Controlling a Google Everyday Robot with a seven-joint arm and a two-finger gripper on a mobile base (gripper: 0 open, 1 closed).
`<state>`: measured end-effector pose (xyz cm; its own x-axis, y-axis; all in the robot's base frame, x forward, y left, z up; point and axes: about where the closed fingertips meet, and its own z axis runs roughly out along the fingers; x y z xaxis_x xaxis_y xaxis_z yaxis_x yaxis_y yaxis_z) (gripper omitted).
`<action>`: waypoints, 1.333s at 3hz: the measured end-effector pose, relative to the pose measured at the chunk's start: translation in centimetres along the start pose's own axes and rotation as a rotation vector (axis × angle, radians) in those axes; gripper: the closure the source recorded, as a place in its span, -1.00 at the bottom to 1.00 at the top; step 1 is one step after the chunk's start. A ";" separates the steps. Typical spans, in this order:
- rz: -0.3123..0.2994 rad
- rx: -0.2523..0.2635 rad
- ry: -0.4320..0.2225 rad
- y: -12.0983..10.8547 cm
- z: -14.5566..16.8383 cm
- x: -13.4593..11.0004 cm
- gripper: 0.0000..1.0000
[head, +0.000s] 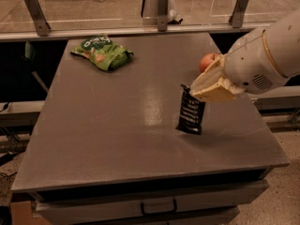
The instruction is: Move rxbar chocolate near apple
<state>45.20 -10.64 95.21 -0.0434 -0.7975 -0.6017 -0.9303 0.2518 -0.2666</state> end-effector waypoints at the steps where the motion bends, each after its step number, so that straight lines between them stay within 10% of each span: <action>1: 0.025 0.060 -0.026 -1.8 -0.6 1.1 1.00; 4: 0.177 0.267 -0.157 -13.4 -1.5 9.1 1.00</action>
Offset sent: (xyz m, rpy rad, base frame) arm 0.0895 -0.1070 0.0189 0.1440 -0.1899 -0.2239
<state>56.73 -22.10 94.47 -0.1200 -0.6402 -0.7588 -0.7846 0.5294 -0.3226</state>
